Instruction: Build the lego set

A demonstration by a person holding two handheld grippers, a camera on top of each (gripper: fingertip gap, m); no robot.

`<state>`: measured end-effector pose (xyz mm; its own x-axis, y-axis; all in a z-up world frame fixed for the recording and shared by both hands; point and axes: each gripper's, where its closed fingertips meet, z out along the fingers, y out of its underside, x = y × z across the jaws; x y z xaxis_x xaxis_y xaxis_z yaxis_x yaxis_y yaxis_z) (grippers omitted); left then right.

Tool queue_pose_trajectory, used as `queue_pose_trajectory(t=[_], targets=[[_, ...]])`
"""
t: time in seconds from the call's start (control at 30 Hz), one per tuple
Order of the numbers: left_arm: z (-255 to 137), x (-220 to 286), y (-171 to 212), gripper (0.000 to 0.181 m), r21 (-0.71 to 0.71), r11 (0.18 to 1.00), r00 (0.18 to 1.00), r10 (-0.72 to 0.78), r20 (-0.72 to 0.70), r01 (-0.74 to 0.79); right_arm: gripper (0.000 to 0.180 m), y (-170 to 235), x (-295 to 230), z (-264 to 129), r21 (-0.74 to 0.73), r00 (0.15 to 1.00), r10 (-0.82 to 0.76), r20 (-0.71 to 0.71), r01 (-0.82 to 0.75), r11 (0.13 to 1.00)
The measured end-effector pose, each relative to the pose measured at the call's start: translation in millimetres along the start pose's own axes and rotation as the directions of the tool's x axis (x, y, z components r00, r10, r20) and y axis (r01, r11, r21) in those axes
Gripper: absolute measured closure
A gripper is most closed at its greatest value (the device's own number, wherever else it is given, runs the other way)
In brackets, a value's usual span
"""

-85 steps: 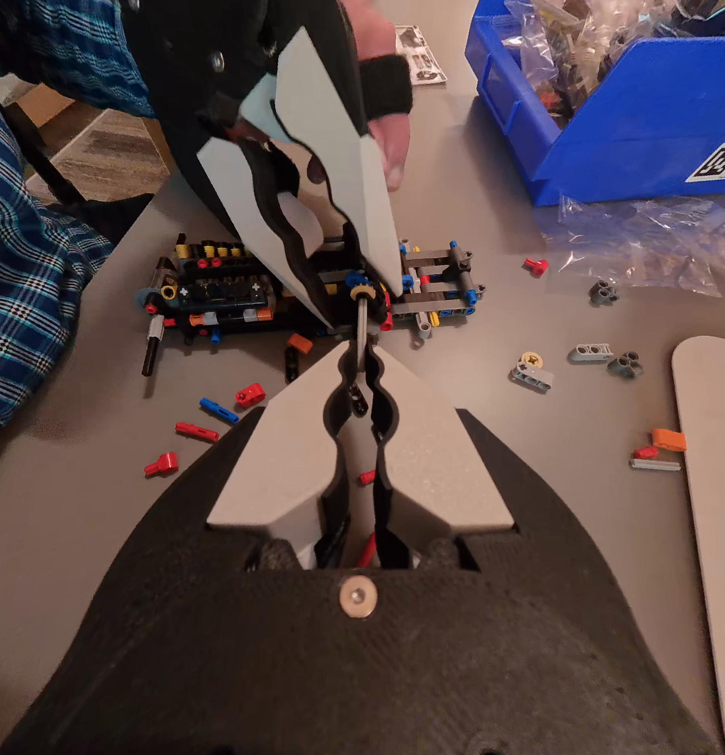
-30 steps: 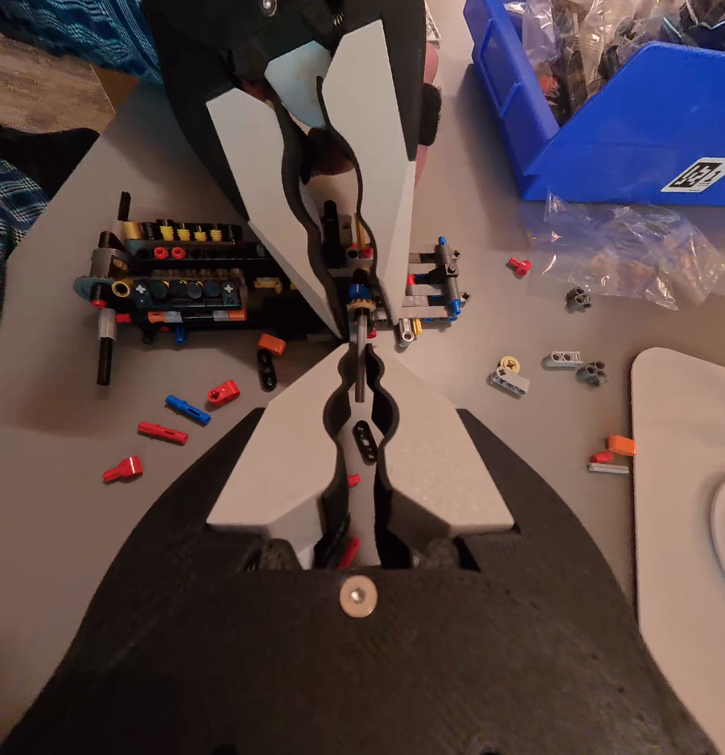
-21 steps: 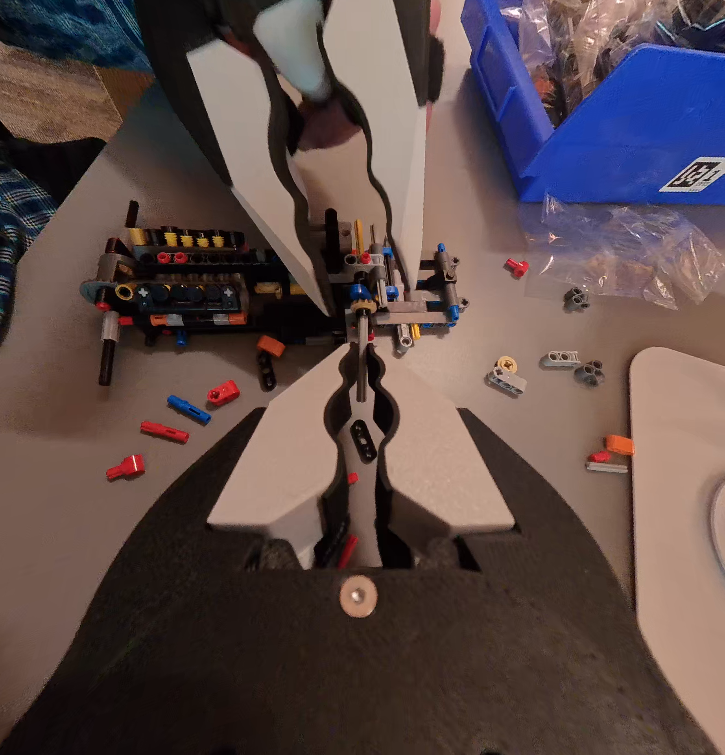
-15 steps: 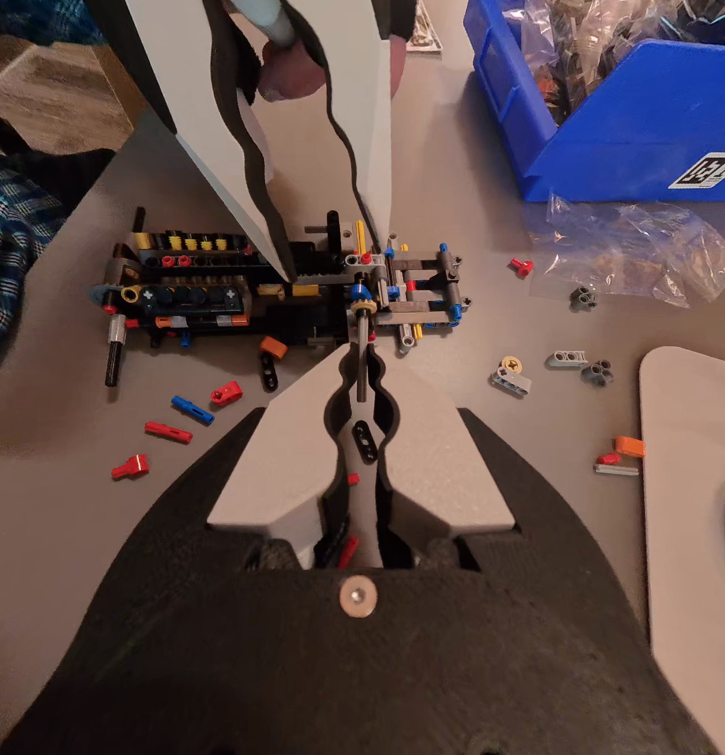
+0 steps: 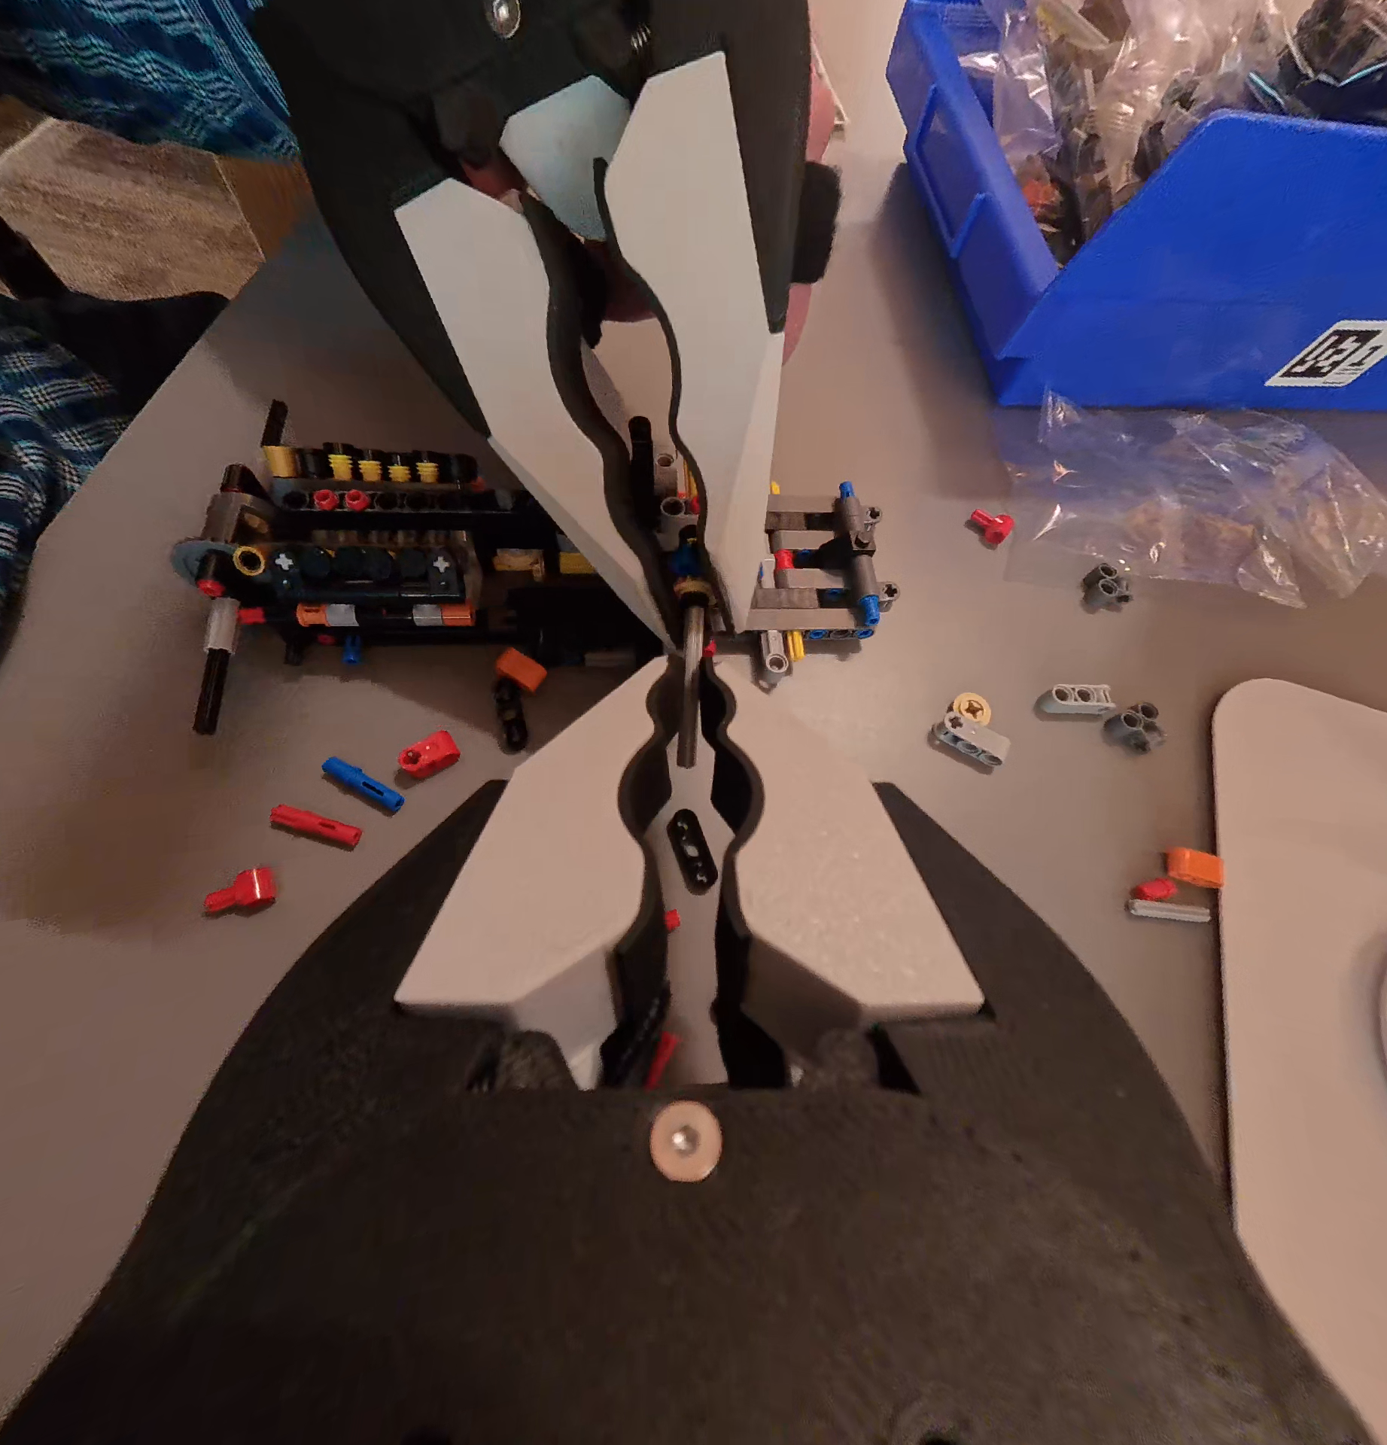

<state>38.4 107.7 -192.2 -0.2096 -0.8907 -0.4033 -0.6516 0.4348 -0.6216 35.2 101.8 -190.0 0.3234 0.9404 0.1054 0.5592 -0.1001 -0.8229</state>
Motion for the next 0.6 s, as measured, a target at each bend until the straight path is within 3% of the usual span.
queue_pose_trajectory(t=[0.03,0.6], targets=[[0.0,-0.2,0.2,0.172,0.006,1.0,1.0,0.004,-0.001,-0.004,0.179,0.0,0.3,0.1,0.01,1.0,0.002,0.001,-0.002,1.0],[-3.4,6.1,-3.8,0.174,0.095,0.995,0.999,0.022,-0.041,-0.018,0.179,-0.5,-4.6,-7.0,0.052,0.998,-0.007,0.066,0.004,0.999]])
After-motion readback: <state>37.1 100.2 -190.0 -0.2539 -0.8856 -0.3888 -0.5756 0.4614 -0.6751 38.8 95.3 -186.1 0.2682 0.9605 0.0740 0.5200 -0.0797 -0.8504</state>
